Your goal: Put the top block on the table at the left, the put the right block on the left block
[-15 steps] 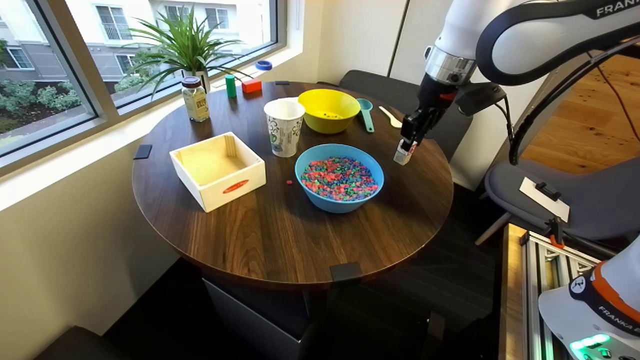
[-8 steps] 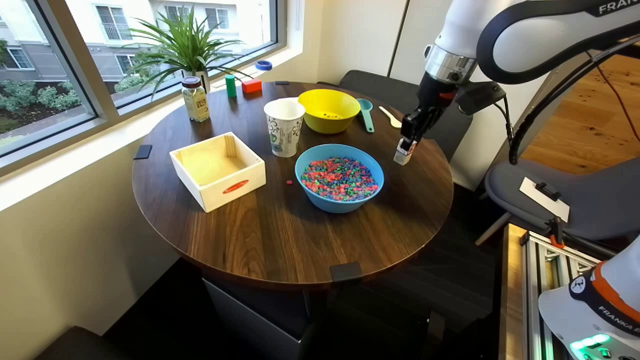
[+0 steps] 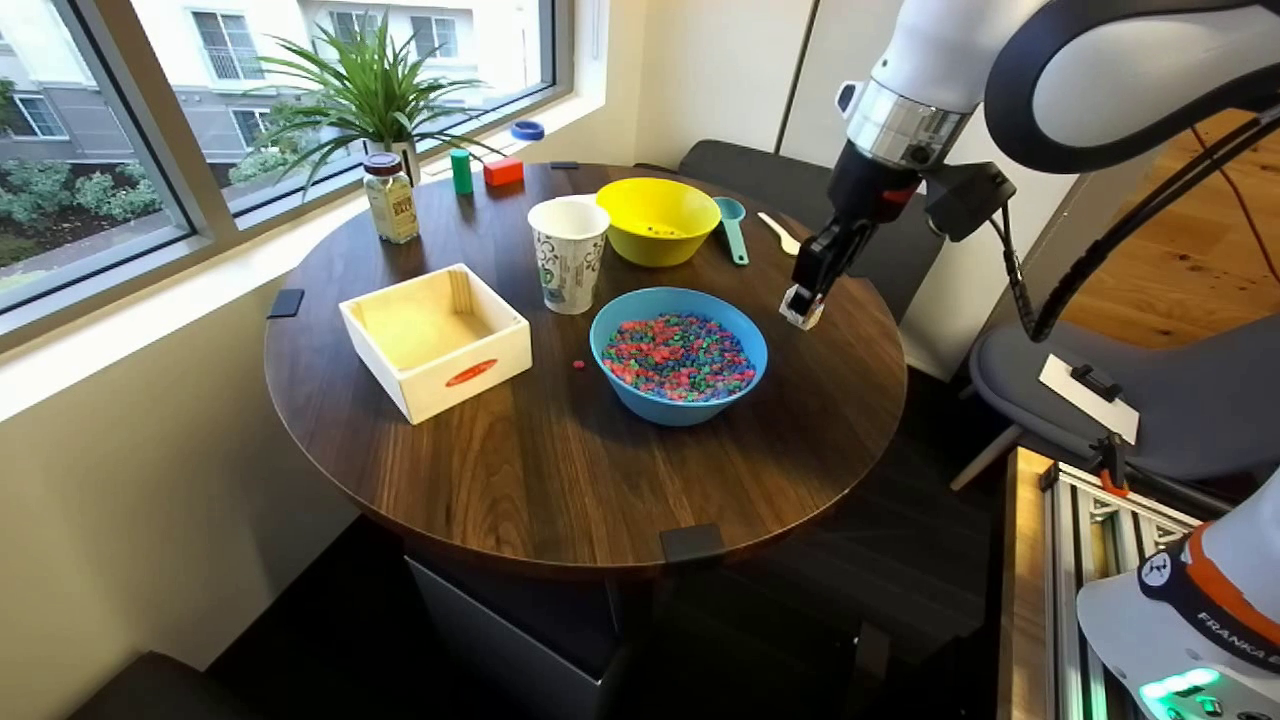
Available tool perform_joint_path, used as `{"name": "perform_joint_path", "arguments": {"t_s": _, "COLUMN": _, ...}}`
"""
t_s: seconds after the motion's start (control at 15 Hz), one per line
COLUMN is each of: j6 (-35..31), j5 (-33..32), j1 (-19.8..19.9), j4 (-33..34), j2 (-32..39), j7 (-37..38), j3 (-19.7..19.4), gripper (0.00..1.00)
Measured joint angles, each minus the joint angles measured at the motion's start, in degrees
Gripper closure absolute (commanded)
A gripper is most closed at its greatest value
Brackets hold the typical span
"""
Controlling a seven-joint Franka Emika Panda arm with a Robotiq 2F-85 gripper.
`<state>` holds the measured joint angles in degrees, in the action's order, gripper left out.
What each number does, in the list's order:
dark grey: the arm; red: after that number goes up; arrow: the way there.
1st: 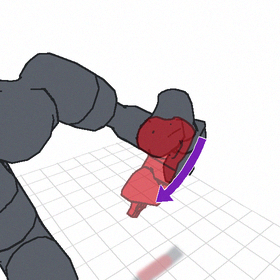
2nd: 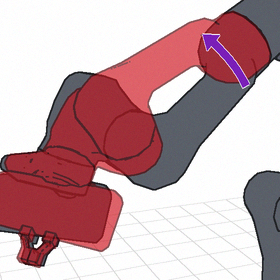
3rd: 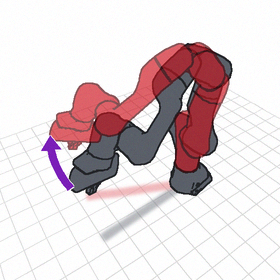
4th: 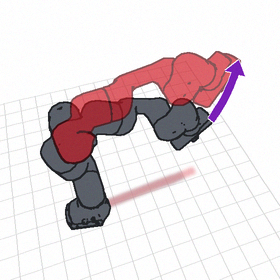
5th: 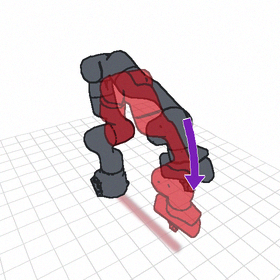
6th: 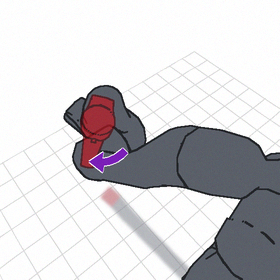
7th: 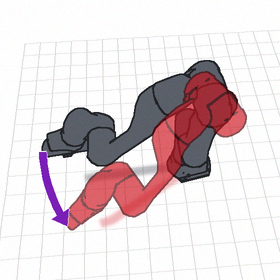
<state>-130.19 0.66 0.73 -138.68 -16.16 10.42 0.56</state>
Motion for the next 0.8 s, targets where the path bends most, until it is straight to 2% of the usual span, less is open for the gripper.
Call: {"name": "perform_joint_path", "arguments": {"t_s": 0.8, "j6": 0.00, "j5": 0.14, "j1": -0.27, "j4": -2.88, "j2": 2.36, "j7": -0.82, "j3": 0.01, "gripper": 0.91}}
